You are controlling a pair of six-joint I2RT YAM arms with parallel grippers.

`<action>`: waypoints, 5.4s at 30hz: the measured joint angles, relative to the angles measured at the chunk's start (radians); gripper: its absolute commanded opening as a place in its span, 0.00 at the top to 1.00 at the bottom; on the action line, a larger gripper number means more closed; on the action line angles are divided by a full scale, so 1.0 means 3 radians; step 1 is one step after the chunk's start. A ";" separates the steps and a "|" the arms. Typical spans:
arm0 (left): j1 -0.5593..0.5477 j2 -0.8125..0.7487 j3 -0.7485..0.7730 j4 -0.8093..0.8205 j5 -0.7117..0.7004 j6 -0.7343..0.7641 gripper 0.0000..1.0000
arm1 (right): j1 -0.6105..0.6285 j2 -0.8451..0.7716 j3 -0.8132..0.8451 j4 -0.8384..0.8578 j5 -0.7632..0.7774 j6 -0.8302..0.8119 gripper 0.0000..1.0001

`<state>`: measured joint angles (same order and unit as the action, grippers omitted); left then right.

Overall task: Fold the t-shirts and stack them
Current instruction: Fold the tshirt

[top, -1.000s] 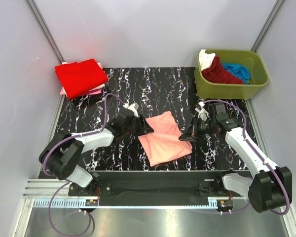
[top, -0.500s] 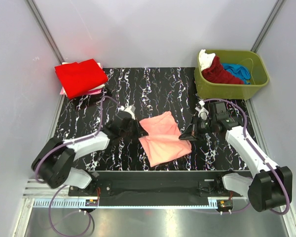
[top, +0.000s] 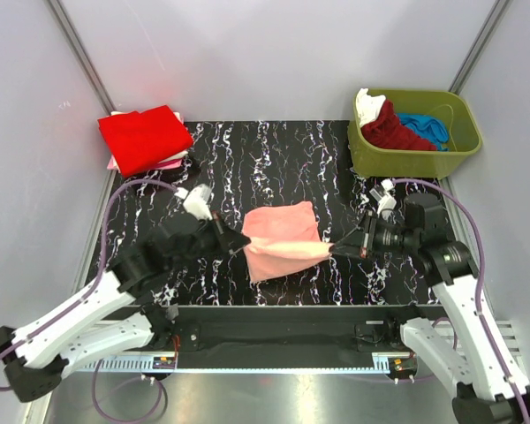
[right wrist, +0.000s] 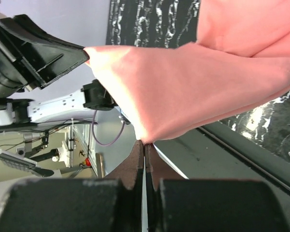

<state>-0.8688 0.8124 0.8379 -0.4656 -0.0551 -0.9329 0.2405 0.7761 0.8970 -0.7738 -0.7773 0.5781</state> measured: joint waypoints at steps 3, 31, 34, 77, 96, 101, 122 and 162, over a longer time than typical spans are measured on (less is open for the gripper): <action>-0.0048 -0.0220 0.0038 -0.0295 -0.0071 -0.0085 1.00 | 0.0004 -0.0203 -0.0003 -0.0048 -0.0039 0.0061 1.00; 0.0567 0.0950 0.0801 -0.0827 0.0135 0.0270 1.00 | 0.0013 0.0923 0.0300 0.0039 0.0558 -0.0006 1.00; 0.0786 0.1194 0.0880 -0.0746 0.0337 0.0416 1.00 | 0.0017 0.1125 0.0431 0.0099 0.0638 -0.0052 1.00; 0.1535 0.3919 0.2380 -0.0390 0.1410 0.1245 1.00 | -0.0201 0.3340 0.1104 0.0670 0.1253 -0.0126 1.00; 0.1724 0.3521 0.2120 -0.0374 0.1663 0.1471 0.46 | -0.0205 0.3399 0.0762 0.0532 0.1948 -0.0042 0.26; 0.2076 0.2494 0.1082 0.0064 0.1732 0.1272 0.67 | -0.0207 0.2792 0.0767 0.0298 0.2209 -0.0057 0.28; 0.1920 0.2324 -0.0696 0.1751 0.2181 0.0525 1.00 | 0.0509 0.3733 0.1363 0.1562 0.0099 0.0072 1.00; 0.1406 0.0210 -0.2078 0.1793 0.2299 0.0308 1.00 | 0.0507 0.4767 0.2066 0.1289 0.0548 0.0075 1.00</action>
<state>-0.4469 0.8753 0.2146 0.0723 0.6346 -0.8406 0.3927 2.2063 1.5169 -0.3870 -0.6128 0.6006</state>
